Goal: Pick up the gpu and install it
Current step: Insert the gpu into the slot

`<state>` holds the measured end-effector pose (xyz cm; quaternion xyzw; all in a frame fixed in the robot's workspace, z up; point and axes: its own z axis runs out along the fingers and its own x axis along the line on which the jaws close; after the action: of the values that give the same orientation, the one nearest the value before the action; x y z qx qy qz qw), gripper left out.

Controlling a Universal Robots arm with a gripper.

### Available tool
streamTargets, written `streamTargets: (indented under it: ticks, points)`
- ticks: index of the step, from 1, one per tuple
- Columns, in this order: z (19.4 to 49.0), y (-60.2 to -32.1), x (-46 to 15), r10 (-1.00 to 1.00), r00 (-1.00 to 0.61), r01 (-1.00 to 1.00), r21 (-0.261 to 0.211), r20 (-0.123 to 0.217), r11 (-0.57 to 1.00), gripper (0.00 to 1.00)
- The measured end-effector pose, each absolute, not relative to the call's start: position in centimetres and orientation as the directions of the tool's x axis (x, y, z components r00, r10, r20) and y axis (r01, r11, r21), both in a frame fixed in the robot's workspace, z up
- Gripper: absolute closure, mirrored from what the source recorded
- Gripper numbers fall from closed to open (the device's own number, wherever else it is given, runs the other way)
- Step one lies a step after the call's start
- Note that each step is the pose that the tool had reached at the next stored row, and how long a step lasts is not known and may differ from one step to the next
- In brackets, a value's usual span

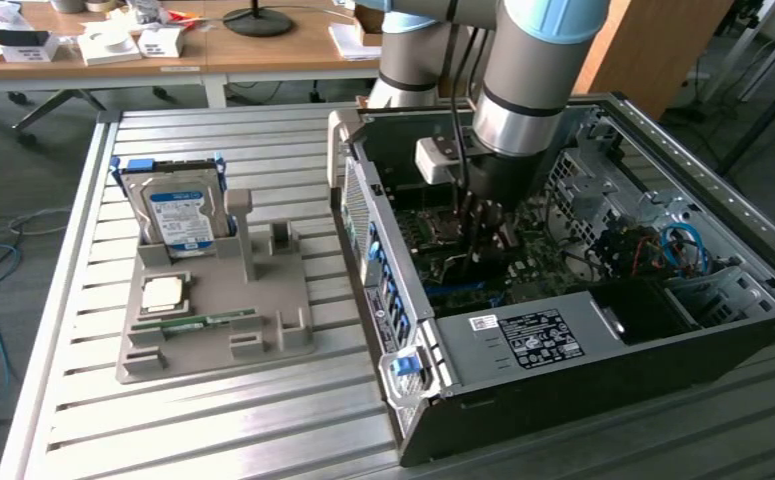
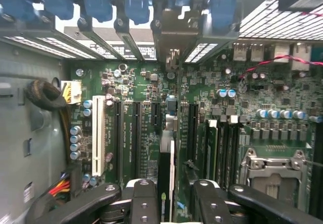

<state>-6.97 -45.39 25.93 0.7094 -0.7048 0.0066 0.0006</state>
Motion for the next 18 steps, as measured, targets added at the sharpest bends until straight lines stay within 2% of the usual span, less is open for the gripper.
streamTargets:
  ticks: [18]
  points:
    - [32.9, -45.3, -7.0, -1.0, 0.006, -1.0, -0.008, 0.01, -0.007, 0.66]
